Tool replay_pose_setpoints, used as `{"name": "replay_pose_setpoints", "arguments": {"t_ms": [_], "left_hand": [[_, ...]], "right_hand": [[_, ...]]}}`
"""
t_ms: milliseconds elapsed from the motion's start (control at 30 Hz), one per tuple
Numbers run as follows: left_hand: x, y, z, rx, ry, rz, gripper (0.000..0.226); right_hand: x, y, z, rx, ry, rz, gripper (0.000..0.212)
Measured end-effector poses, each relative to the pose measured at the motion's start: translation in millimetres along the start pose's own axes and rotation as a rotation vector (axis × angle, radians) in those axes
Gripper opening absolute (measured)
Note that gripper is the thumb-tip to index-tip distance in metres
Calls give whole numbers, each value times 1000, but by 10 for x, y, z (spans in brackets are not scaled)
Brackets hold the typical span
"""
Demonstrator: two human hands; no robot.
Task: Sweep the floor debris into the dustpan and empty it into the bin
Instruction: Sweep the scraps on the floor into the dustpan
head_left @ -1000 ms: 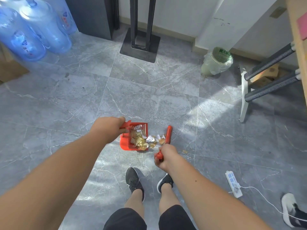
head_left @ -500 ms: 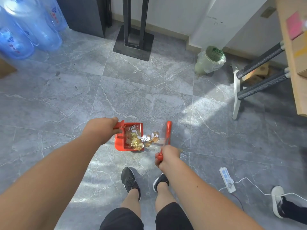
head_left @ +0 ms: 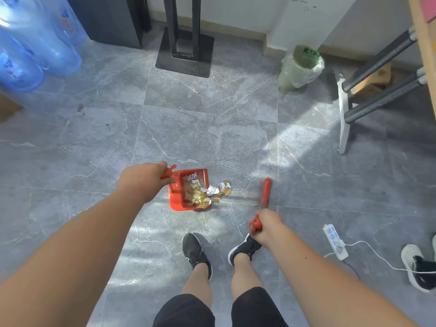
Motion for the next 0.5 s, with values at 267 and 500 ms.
{"name": "replay_pose_setpoints", "arguments": {"t_ms": [267, 500], "left_hand": [[8, 74, 58, -43, -3, 12, 42], [41, 52, 68, -25, -1, 15, 38]], "right_hand": [[415, 219, -443, 90, -96, -5, 26], [679, 363, -781, 84, -120, 9, 23]]}}
Point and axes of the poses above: each hand's wrist, its own x-axis away from the middle knuckle, its own z-axis out of the back of the hand, y = z × x, the point moved 1 cm from there along -x, towards the middle knuckle
